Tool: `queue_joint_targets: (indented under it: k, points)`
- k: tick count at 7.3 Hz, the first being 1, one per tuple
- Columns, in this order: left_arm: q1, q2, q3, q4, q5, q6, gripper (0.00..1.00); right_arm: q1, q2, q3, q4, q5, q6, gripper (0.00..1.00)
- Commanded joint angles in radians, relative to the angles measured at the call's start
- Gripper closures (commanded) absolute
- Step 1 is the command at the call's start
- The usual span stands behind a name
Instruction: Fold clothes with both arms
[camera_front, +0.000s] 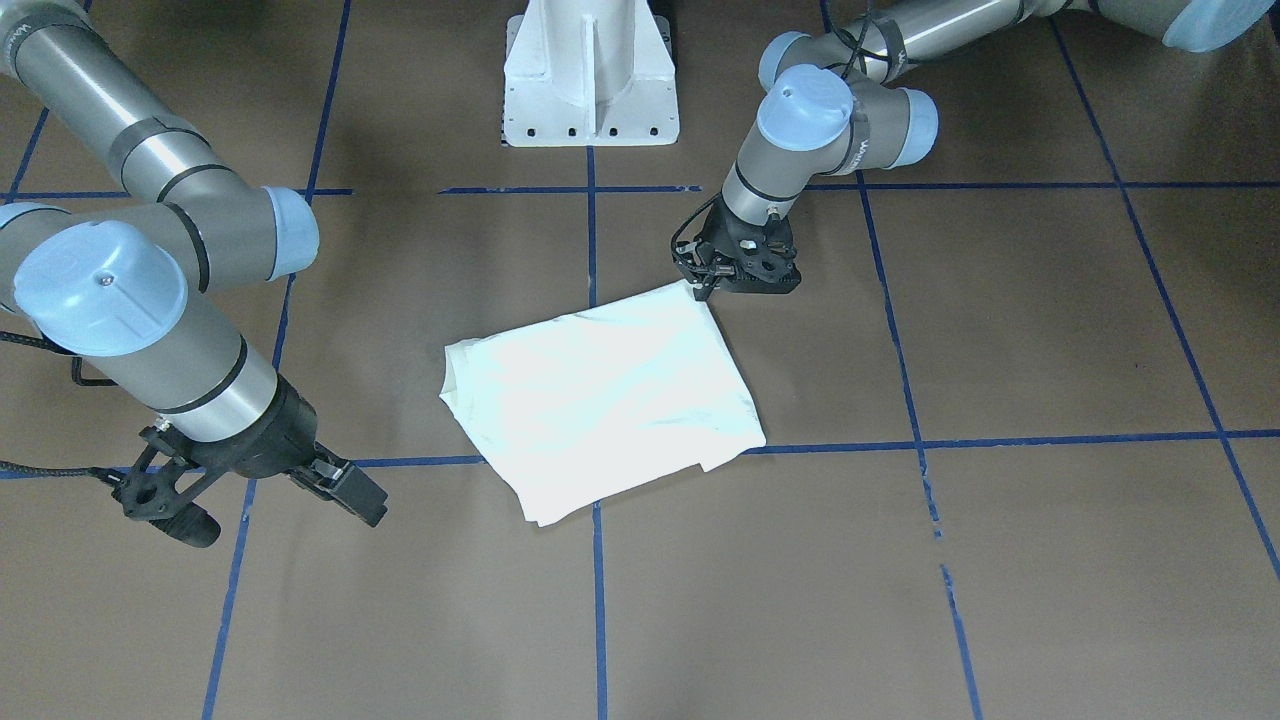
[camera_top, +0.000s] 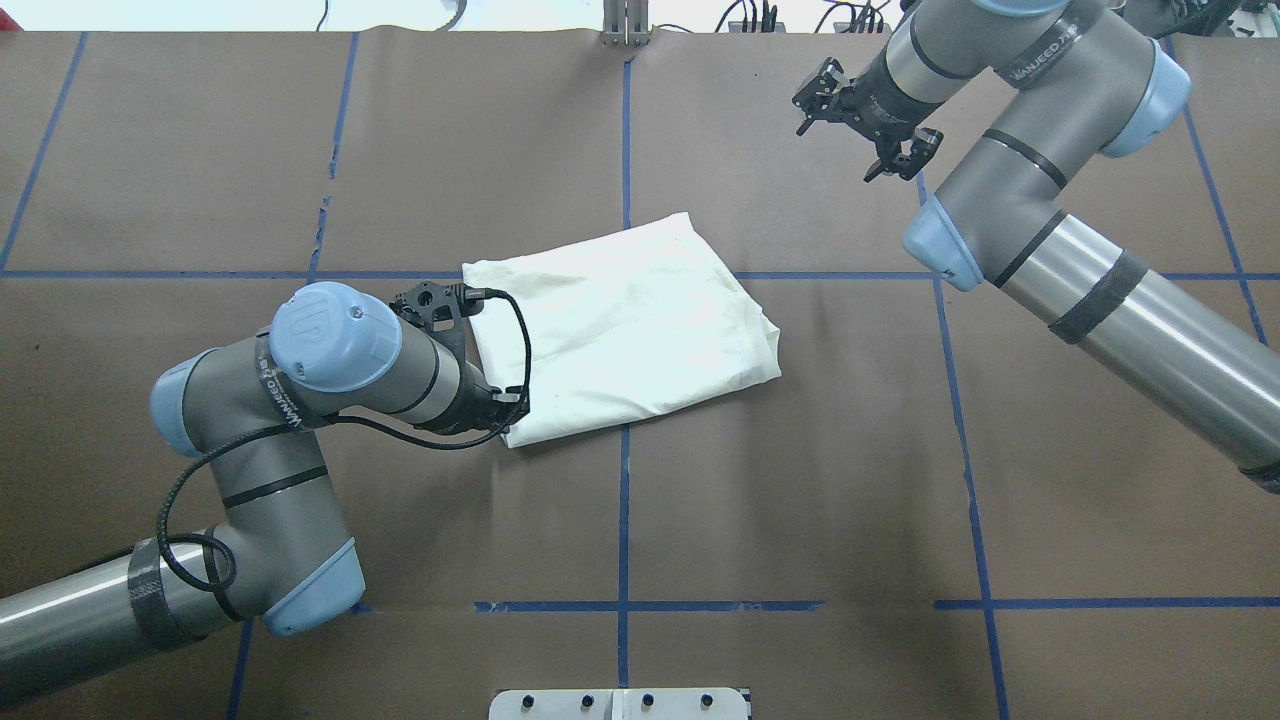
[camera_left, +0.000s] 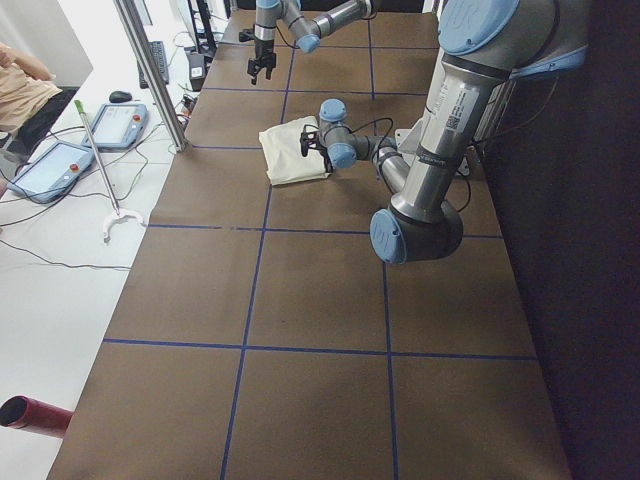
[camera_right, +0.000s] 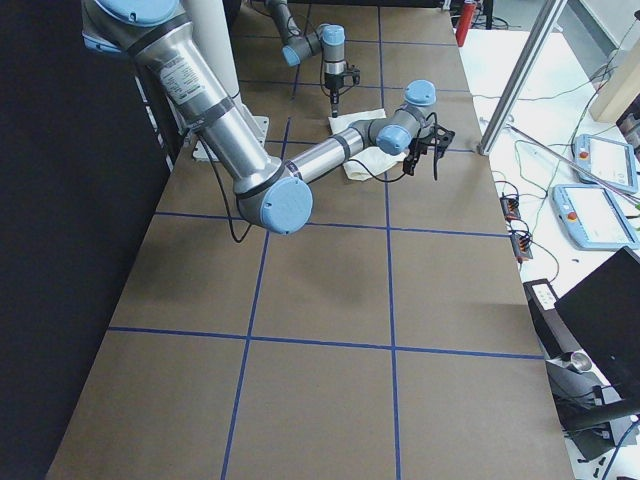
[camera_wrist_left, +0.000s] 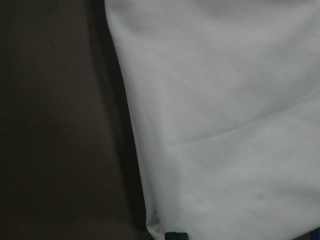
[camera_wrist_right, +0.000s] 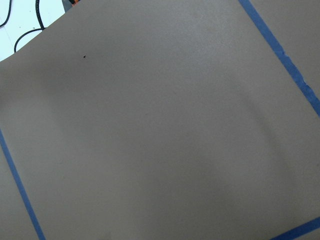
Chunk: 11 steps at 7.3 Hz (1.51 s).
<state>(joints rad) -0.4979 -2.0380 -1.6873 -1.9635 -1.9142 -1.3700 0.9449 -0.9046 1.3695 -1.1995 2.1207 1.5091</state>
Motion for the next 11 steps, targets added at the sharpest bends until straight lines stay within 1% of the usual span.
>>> queue_joint_targets:
  k: [1,3,4,5,6,7,8,9,10,11]
  points:
    - [0.001,0.007,-0.005,0.0,-0.002,0.0,1.0,0.0,-0.003,-0.001,0.001,-0.001,-0.001,0.0]
    - [-0.001,0.042,-0.04,0.009,-0.003,0.003,1.0,0.0,-0.007,-0.001,0.002,-0.001,-0.004,0.0]
    - [-0.004,0.082,-0.057,0.008,-0.003,0.023,1.0,0.005,-0.01,-0.001,0.0,0.002,-0.007,0.0]
    - [-0.016,0.137,-0.101,0.011,0.0,0.12,1.0,0.011,-0.028,0.0,-0.002,0.01,-0.01,0.0]
    - [-0.077,0.172,-0.113,0.011,0.001,0.205,1.0,0.03,-0.051,0.014,-0.002,0.015,-0.051,0.0]
    - [-0.147,0.195,-0.112,0.012,0.0,0.323,1.0,0.06,-0.127,0.07,-0.005,0.03,-0.166,0.0]
    - [-0.256,0.225,-0.109,0.012,-0.02,0.47,1.0,0.113,-0.19,0.109,-0.014,0.08,-0.266,0.0]
    - [-0.398,0.254,-0.097,0.012,-0.105,0.626,1.0,0.202,-0.247,0.134,-0.014,0.15,-0.352,0.0]
    - [-0.557,0.284,-0.065,0.015,-0.18,0.842,1.0,0.284,-0.291,0.14,-0.014,0.2,-0.471,0.0]
    - [-0.718,0.294,0.011,0.015,-0.259,1.022,0.96,0.346,-0.347,0.145,-0.014,0.215,-0.609,0.0]
